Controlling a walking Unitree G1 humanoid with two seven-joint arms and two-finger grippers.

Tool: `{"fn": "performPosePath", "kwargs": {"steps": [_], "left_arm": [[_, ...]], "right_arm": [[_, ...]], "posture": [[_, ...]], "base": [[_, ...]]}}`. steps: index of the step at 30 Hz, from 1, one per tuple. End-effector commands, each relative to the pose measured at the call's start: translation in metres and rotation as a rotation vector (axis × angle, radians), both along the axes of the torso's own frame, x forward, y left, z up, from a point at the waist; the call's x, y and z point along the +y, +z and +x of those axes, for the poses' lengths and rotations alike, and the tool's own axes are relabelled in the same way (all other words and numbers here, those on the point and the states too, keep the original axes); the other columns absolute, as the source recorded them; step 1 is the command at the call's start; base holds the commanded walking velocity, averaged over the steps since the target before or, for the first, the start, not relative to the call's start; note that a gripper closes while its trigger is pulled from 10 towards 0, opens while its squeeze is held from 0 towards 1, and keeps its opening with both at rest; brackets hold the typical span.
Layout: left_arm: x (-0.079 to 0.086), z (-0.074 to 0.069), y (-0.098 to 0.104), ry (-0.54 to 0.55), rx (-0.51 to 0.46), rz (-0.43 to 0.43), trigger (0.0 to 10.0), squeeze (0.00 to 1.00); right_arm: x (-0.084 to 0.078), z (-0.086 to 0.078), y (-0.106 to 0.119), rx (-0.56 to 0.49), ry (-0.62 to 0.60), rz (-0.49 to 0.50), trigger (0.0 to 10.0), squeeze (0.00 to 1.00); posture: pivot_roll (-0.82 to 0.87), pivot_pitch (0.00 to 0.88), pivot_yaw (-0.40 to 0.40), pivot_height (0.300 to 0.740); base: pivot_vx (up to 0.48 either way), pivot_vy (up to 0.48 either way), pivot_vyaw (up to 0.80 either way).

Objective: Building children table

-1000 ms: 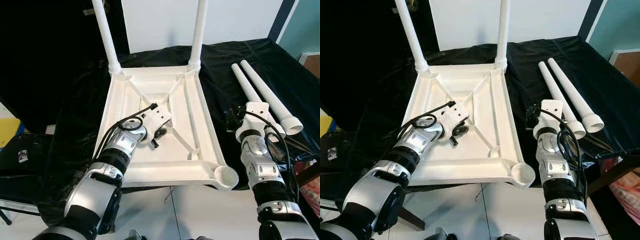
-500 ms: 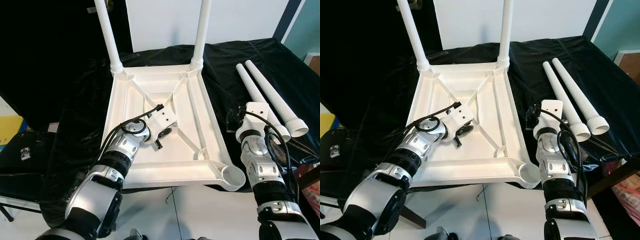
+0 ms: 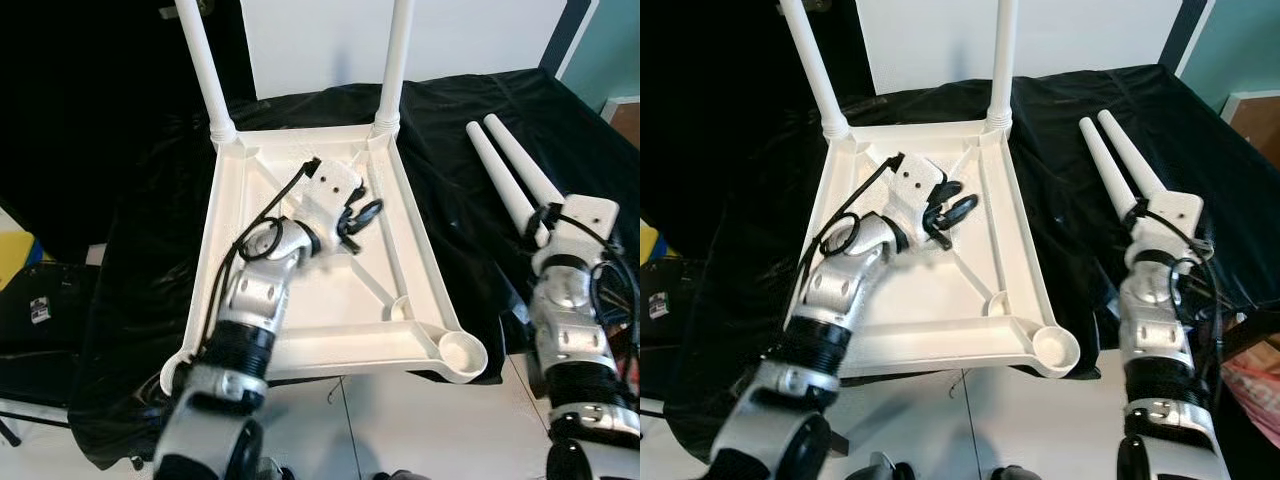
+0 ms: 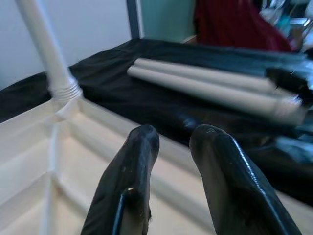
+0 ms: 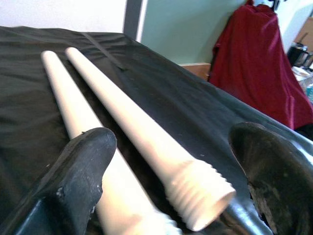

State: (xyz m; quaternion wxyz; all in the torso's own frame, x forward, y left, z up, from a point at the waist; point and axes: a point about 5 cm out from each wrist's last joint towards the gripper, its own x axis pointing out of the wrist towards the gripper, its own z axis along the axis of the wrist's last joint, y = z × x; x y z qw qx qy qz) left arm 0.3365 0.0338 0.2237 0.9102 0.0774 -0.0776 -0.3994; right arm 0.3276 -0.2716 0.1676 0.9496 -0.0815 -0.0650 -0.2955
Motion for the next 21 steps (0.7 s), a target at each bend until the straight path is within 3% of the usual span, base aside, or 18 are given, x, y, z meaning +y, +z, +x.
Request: {"fn": "performPosePath", "kwargs": {"steps": [1, 7, 9, 12, 13, 16, 21], "left_arm": [[-0.004, -0.011, 0.005, -0.036, -0.001, -0.023, 10.0, 0.0], [-0.014, -0.033, 0.011, -0.131, -0.051, -0.044, 10.0, 0.0], [-0.021, -0.051, 0.012, -0.224, -0.076, -0.048, 10.0, 0.0], [-0.023, -0.061, 0.008, -0.282, -0.039, -0.056, 10.0, 0.0], [-0.023, -0.066, 0.001, -0.308, -0.025, -0.016, 10.0, 0.0], [-0.023, -0.071, -0.007, -0.332, 0.002, 0.026, 10.0, 0.0], [-0.022, -0.074, -0.008, -0.328, 0.019, 0.027, 10.0, 0.0]], "right_arm": [[-0.008, -0.005, -0.006, 0.036, -0.011, 0.011, 10.0, 0.0], [-0.012, -0.007, -0.009, 0.06, 0.025, 0.03, 10.0, 0.0], [-0.015, -0.007, -0.016, 0.109, 0.075, 0.07, 10.0, 0.0], [-0.016, -0.008, -0.025, 0.154, 0.111, 0.103, 10.0, 0.0], [-0.016, -0.008, -0.03, 0.175, 0.139, 0.134, 10.0, 0.0], [-0.015, -0.008, -0.035, 0.192, 0.183, 0.169, 10.0, 0.0], [-0.016, -0.006, -0.037, 0.205, 0.231, 0.216, 10.0, 0.0]], "posture": [[-0.08, 0.114, -0.004, 0.74], [-0.08, 0.122, -0.005, 0.74], [-0.08, 0.129, -0.005, 0.74], [-0.08, 0.131, -0.002, 0.74], [-0.08, 0.133, -0.002, 0.74], [-0.08, 0.134, -0.001, 0.74], [-0.08, 0.133, -0.001, 0.74]], "base": [[0.0, 0.0, 0.0], [0.0, 0.0, 0.0], [0.0, 0.0, 0.0], [0.0, 0.0, 0.0], [0.0, 0.0, 0.0], [0.0, 0.0, 0.0], [0.0, 0.0, 0.0]]}}
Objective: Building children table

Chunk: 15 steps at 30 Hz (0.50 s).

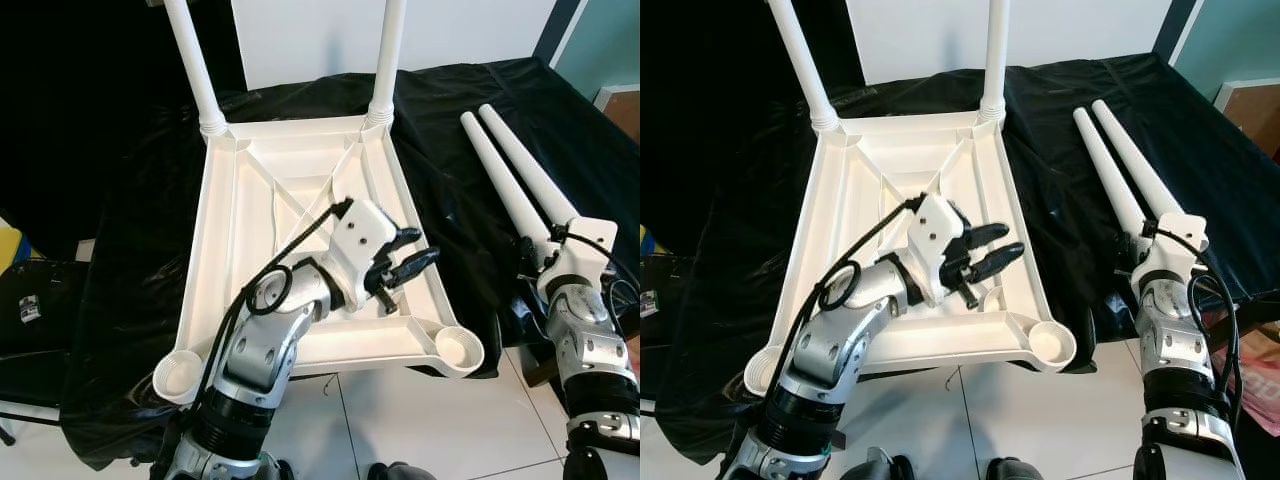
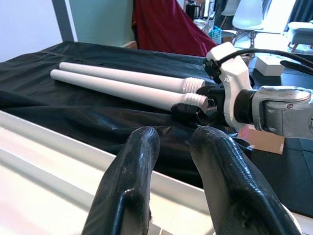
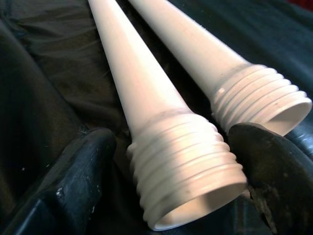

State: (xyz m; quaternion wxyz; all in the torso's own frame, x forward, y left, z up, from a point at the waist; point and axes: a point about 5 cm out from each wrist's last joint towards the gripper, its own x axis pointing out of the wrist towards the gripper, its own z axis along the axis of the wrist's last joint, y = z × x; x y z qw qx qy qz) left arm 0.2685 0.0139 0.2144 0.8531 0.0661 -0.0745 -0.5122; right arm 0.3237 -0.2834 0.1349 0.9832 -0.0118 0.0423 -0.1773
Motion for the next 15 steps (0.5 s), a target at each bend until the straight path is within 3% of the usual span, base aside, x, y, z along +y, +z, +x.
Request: {"fn": "performPosePath", "kwargs": {"steps": [1, 15], "left_arm": [[-0.0027, -0.0062, 0.0016, -0.074, -0.005, 0.017, 10.0, 0.0], [-0.0023, -0.0104, 0.0058, -0.07, -0.011, 0.026, 10.0, 0.0]], "right_arm": [[-0.0052, -0.0014, -0.0045, 0.028, -0.004, 0.04, 10.0, 0.0], [-0.006, 0.005, -0.006, 0.065, 0.064, 0.091, 10.0, 0.0]], "posture": [[-0.08, 0.133, -0.002, 0.74], [-0.07, 0.127, 0.002, 0.74]], "base": [[0.0, 0.0, 0.0], [0.0, 0.0, 0.0]]}}
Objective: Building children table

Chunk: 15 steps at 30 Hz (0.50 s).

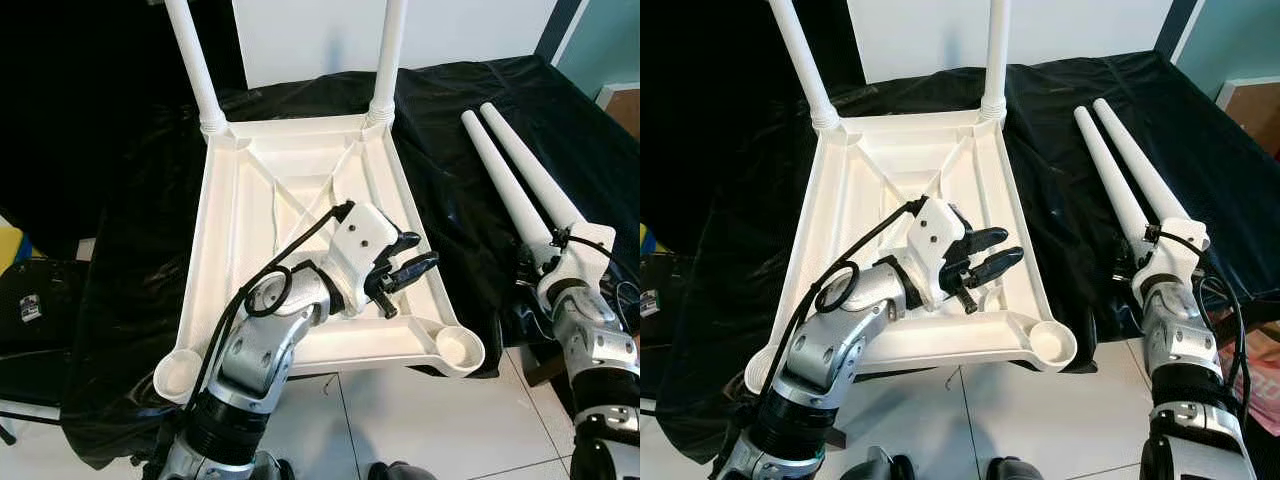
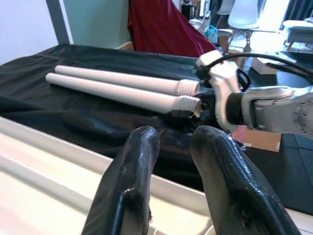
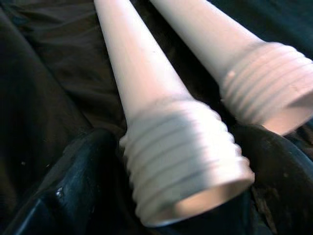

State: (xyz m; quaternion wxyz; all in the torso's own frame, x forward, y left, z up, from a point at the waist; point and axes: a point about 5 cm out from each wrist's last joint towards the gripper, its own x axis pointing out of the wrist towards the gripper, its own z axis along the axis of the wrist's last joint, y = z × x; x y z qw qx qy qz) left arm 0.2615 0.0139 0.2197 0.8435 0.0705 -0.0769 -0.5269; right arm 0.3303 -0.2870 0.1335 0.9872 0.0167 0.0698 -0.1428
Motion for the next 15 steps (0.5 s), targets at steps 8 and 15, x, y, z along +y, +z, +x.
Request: {"fn": "performPosePath", "kwargs": {"steps": [8, 15], "left_arm": [[-0.0031, -0.0056, -0.0001, -0.048, -0.003, 0.034, 10.0, 0.0], [-0.004, -0.0069, -0.0006, -0.053, -0.003, 0.041, 10.0, 0.0]], "right_arm": [[0.0003, 0.0021, -0.0065, 0.054, 0.043, 0.037, 10.0, 0.0], [0.0025, 0.0054, -0.0082, 0.076, 0.074, 0.035, 0.0, 0.0]], "posture": [[-0.07, 0.123, 0.008, 0.74], [-0.07, 0.117, 0.005, 0.74]], "base": [[0.0, 0.0, 0.0], [0.0, 0.0, 0.0]]}}
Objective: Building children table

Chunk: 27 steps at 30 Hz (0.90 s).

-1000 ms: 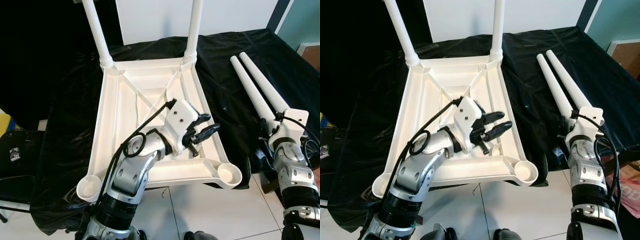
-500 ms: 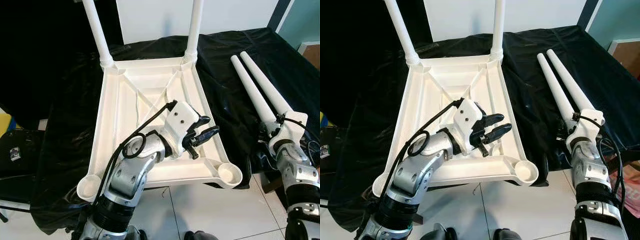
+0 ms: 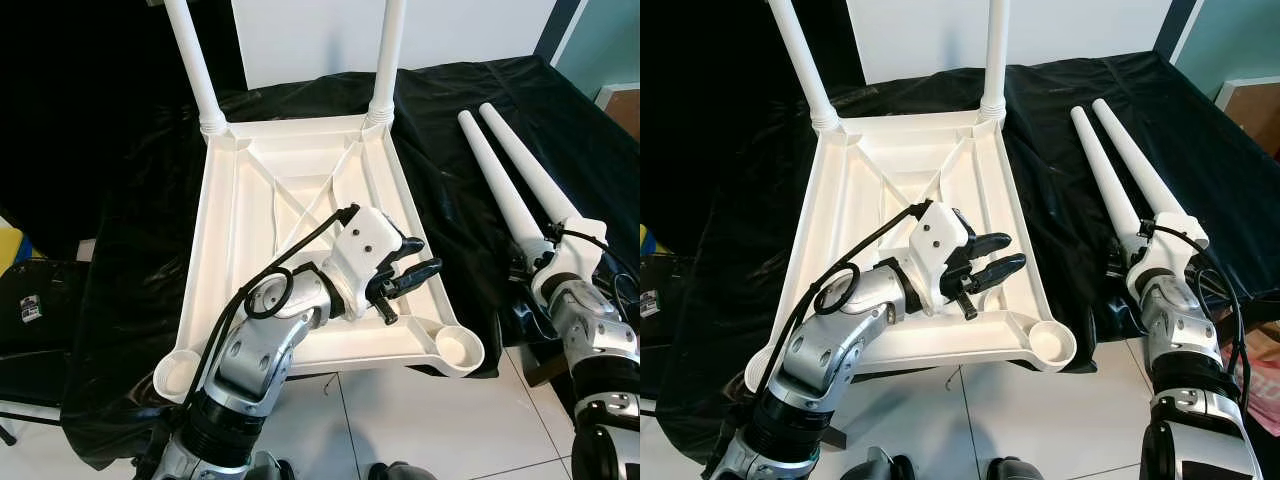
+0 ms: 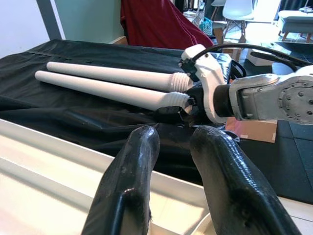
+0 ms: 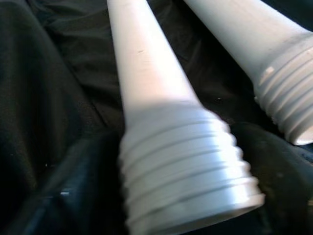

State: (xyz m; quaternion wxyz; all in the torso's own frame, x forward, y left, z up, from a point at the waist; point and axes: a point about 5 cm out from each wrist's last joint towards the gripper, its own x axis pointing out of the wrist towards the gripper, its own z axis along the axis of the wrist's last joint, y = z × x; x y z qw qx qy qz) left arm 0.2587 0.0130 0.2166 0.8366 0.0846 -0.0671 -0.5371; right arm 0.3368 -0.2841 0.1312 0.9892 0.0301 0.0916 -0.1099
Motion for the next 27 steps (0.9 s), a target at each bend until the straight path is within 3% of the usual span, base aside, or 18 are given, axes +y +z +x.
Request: {"fn": "performPosePath", "kwargs": {"steps": [1, 11, 12, 15, 17, 22, 27], "left_arm": [[-0.003, -0.004, 0.002, -0.032, -0.005, 0.004, 10.0, 0.0], [-0.005, -0.002, 0.003, -0.024, -0.018, 0.005, 10.0, 0.0], [-0.005, -0.002, 0.004, -0.02, -0.022, 0.005, 10.0, 0.0], [-0.005, 0.0, 0.005, -0.011, -0.03, 0.003, 10.0, 0.0], [-0.003, 0.008, 0.008, 0.05, -0.025, -0.028, 10.0, 0.0], [0.0, 0.016, 0.011, 0.104, -0.013, -0.056, 10.0, 0.0], [0.012, 0.037, 0.022, 0.248, 0.005, -0.144, 10.0, 0.0]], "right_arm": [[0.0, -0.001, -0.006, 0.038, 0.01, -0.003, 0.0, 0.0], [0.008, 0.002, -0.008, 0.049, 0.077, 0.008, 0.0, 0.0], [0.012, 0.003, -0.009, 0.057, 0.098, 0.016, 10.0, 0.0], [0.016, 0.004, -0.008, 0.042, 0.125, 0.029, 10.0, 0.0], [0.025, 0.008, 0.012, -0.102, 0.181, 0.008, 10.0, 0.0], [0.03, 0.009, 0.033, -0.241, 0.187, -0.029, 10.0, 0.0], [0.047, 0.011, 0.07, -0.446, 0.218, -0.03, 10.0, 0.0]], "posture": [[-0.07, 0.117, 0.005, 0.74], [-0.07, 0.104, 0.0, 0.74], [-0.07, 0.095, -0.002, 0.74], [-0.07, 0.09, -0.001, 0.74], [-0.07, 0.086, 0.0, 0.74], [-0.07, 0.083, -0.002, 0.74], [-0.07, 0.073, 0.0, 0.74]], "base": [[0.0, 0.0, 0.0], [0.0, 0.0, 0.0], [0.0, 0.0, 0.0], [0.0, 0.0, 0.0], [0.0, 0.0, 0.0], [0.0, 0.0, 0.0], [0.0, 0.0, 0.0]]}}
